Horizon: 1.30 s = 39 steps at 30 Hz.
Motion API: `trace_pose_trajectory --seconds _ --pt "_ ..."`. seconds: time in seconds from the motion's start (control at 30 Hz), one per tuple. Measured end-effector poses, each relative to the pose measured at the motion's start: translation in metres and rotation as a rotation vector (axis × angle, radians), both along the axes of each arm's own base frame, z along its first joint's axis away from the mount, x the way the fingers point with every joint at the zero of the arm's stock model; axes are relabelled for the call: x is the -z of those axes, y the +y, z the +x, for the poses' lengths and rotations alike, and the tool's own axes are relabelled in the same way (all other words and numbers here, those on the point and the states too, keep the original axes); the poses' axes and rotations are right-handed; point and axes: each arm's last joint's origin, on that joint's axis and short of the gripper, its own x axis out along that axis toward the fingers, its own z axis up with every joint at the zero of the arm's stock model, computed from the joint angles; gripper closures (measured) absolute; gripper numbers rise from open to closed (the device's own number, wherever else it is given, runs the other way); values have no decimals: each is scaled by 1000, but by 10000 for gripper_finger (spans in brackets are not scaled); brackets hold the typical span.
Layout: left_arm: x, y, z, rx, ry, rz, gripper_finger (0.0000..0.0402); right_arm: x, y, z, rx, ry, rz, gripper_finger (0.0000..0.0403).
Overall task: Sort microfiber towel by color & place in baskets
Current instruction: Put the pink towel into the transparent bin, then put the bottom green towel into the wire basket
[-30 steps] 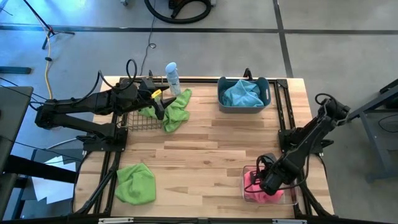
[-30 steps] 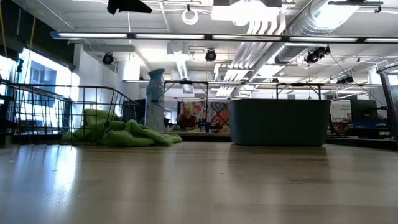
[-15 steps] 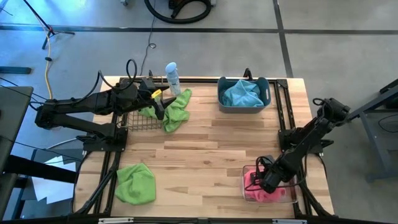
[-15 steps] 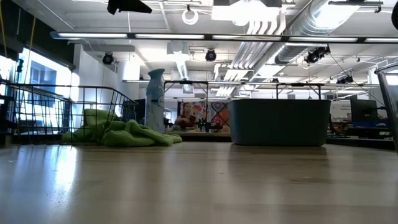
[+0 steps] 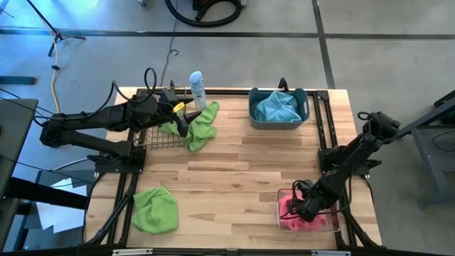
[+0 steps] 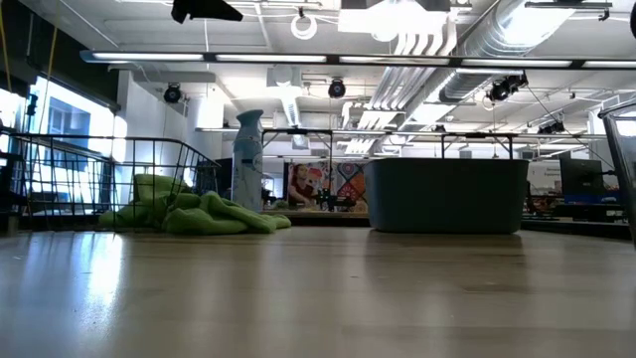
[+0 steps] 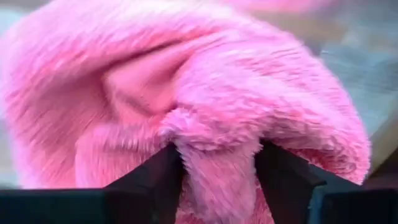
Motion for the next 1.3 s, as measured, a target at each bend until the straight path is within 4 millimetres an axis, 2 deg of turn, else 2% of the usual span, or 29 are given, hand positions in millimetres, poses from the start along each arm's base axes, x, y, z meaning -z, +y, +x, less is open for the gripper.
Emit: trace_pose_trajectory --seconds 0.23,0.7,1.03,1.17,1.3 --pt "0 0 0 0 0 0 117 -15 0 -1 5 -85 58 184" --pt "0 0 0 0 1 0 117 -48 -15 -15 -48 -180 156 182" --pt "0 0 0 0 1 1 117 -81 -32 -29 -115 -336 262 182" --pt "0 0 0 0 1 1 117 -95 -37 -30 -121 -500 271 182" --pt "0 0 0 0 2 1 117 -112 -40 -24 -106 -802 206 182"
